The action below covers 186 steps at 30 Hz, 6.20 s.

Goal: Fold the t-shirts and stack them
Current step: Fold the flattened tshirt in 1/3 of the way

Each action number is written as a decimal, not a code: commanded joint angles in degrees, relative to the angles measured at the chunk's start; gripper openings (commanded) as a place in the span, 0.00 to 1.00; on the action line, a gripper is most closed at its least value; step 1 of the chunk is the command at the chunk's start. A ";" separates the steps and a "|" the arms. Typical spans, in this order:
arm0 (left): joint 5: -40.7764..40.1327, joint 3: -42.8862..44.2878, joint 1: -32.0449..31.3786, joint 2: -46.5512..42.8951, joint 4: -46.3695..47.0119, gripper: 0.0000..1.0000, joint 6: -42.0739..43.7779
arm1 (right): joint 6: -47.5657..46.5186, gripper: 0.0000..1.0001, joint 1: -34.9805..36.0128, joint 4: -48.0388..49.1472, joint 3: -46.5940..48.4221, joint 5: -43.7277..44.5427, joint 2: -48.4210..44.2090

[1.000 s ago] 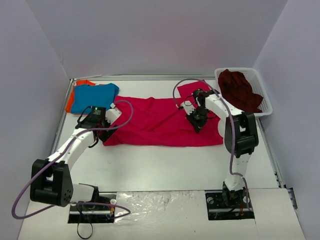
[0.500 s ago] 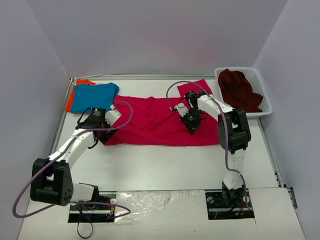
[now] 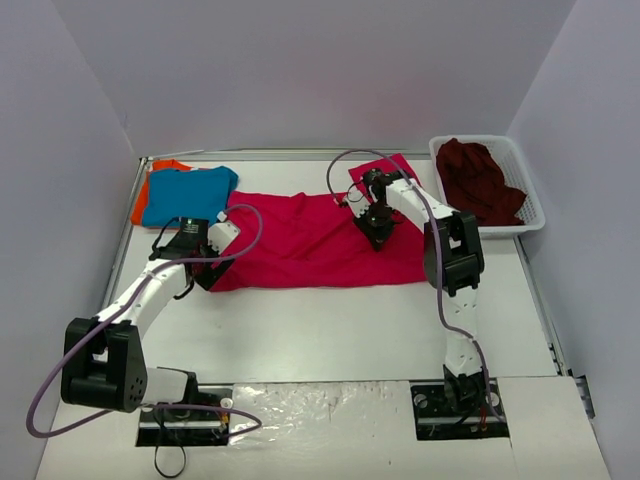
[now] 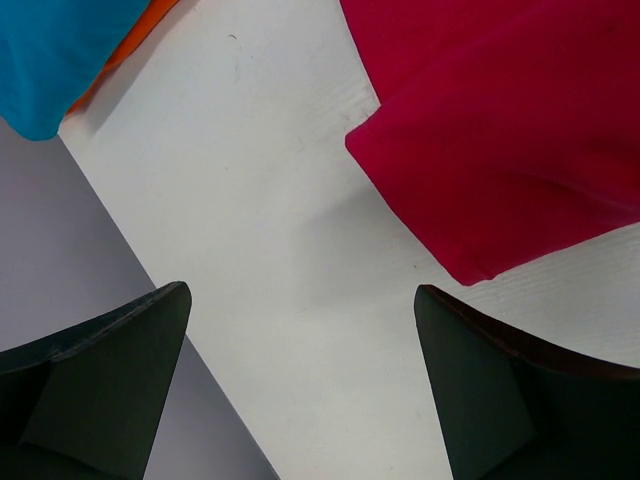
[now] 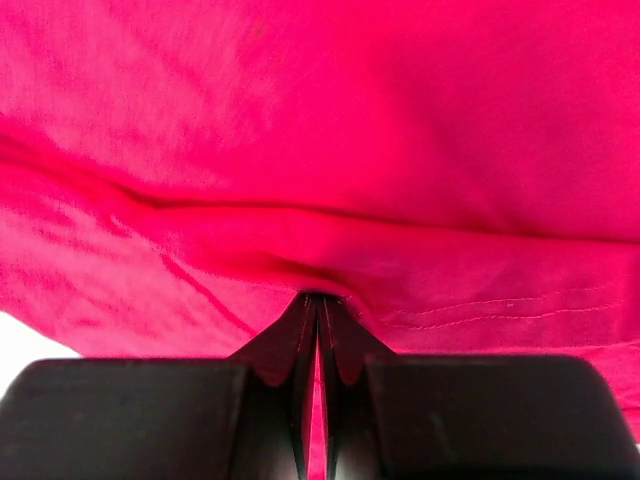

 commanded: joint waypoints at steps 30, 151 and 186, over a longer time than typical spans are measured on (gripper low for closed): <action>2.89 -0.64 1.55 -4.05 -3.15 0.94 2.82 | 1.65 0.37 -1.02 5.57 -15.37 6.81 -26.18; 13.88 -0.73 0.76 -6.33 -21.68 0.02 19.97 | -8.81 0.00 -26.78 0.83 -40.97 7.25 -42.90; 21.79 3.14 0.58 -20.84 -42.44 0.03 24.10 | -12.32 0.00 -26.87 -14.46 -47.04 4.79 -65.57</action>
